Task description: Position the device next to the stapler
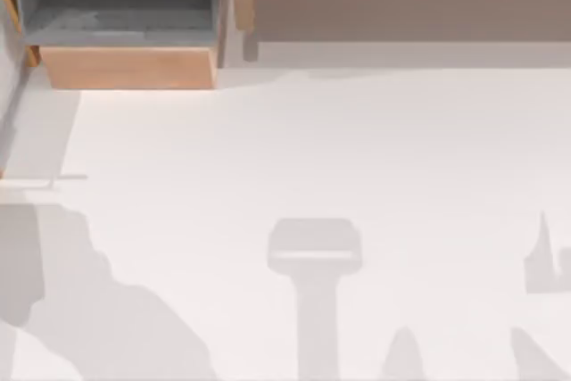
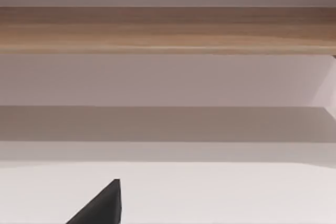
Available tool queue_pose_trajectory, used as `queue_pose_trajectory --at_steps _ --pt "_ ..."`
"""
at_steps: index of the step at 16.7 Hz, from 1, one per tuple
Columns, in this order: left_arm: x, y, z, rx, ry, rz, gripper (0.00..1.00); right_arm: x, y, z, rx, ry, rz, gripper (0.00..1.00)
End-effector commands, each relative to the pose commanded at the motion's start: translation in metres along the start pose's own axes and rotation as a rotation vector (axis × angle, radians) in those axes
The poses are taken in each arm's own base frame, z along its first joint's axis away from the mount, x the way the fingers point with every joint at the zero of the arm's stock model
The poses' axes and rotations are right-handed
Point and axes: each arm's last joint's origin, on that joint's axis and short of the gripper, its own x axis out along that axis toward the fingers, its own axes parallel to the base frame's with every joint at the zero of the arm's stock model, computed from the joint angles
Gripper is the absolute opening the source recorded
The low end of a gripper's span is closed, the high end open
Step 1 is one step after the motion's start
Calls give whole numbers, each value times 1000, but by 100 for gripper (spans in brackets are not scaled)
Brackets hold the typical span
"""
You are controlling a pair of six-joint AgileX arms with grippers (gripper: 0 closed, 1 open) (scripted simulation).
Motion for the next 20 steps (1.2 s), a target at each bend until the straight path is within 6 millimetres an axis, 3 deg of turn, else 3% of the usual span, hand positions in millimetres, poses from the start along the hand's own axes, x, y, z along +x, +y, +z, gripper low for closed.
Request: queue_pose_trajectory --at_steps 6,19,20 --pt "6 -1 -2 0 21 -8 0 0 0 0 0 0 0 100" --pt "6 -1 -2 0 21 -8 98 0 0 0 0 0 0 100" --pt "6 -1 -2 0 21 -8 100 0 0 0 0 0 0 100"
